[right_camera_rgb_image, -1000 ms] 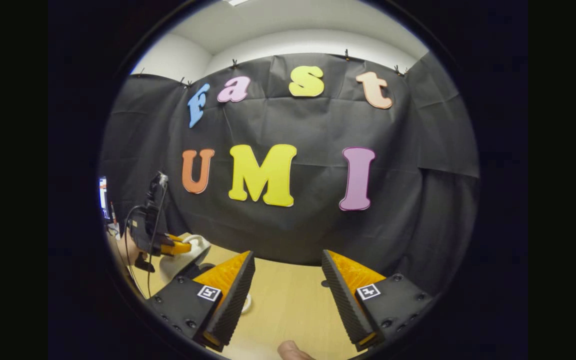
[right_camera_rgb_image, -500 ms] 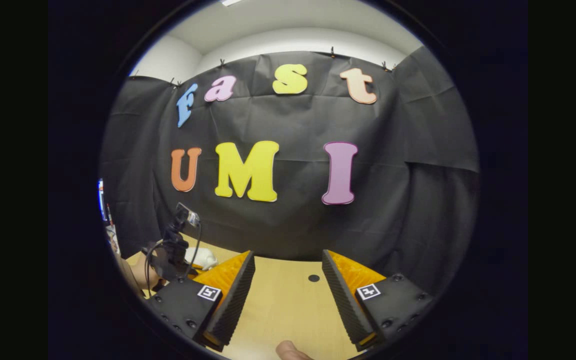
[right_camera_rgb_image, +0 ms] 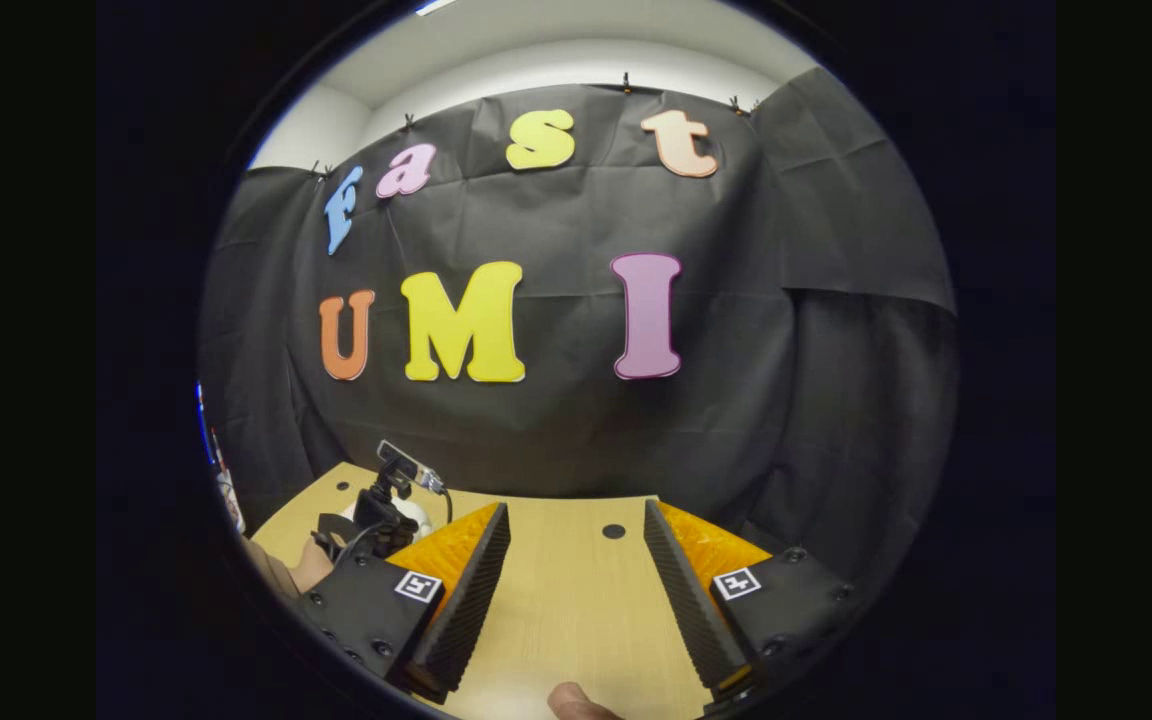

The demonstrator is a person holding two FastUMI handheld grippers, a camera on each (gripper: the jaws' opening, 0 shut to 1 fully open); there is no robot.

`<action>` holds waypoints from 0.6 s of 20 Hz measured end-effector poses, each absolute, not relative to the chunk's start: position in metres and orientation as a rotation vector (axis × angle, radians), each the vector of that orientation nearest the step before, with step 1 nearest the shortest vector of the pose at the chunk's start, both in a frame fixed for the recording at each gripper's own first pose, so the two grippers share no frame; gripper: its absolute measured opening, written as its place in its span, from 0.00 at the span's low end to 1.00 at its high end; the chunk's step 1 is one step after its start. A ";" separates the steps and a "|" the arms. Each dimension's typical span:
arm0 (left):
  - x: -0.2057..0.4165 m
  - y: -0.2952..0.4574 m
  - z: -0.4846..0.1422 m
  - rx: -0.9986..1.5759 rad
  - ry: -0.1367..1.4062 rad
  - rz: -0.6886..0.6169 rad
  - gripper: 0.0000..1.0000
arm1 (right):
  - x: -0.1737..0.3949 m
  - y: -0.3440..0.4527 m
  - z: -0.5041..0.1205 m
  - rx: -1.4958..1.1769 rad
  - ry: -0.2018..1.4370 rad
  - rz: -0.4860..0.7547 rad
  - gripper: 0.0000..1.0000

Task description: First open the suitcase, pack the skin care products into it, and then close the suitcase.

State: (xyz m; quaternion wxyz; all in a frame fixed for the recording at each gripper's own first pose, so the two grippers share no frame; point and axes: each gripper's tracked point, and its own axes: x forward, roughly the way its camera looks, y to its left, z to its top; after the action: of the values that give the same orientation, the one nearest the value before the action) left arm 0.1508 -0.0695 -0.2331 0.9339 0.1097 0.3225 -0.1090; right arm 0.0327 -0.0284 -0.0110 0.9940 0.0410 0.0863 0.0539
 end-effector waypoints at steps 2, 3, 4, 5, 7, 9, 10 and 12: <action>0.150 -0.079 -0.246 0.217 0.691 -0.249 0.10 | 0.032 -0.030 -0.013 0.082 0.176 0.107 0.80; 0.147 -0.083 -0.249 0.193 0.693 -0.256 0.17 | 0.032 -0.031 -0.013 0.085 0.175 0.103 0.80; 0.147 -0.086 -0.247 0.177 0.678 -0.251 0.21 | 0.031 -0.030 -0.011 0.090 0.176 0.101 0.80; 0.148 -0.089 -0.240 0.161 0.653 -0.249 0.23 | 0.031 -0.029 -0.010 0.095 0.177 0.103 0.80; 0.151 -0.098 -0.222 0.124 0.599 -0.260 0.31 | 0.028 -0.020 -0.008 0.098 0.179 0.119 0.80; 0.145 -0.103 -0.201 0.103 0.566 -0.274 0.42 | 0.028 -0.013 -0.002 0.079 0.167 0.132 0.79; 0.143 -0.098 -0.181 0.093 0.526 -0.252 0.44 | 0.028 -0.008 0.002 0.071 0.158 0.138 0.80; 0.139 -0.084 -0.136 0.060 0.425 -0.192 0.46 | 0.029 0.002 0.011 0.066 0.140 0.146 0.80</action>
State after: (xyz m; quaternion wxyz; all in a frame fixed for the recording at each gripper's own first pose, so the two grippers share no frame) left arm 0.1387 -0.0840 -0.1358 0.9724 0.0300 0.2108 -0.0951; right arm 0.0287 0.0017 0.0110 0.9943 0.0329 0.0701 0.0730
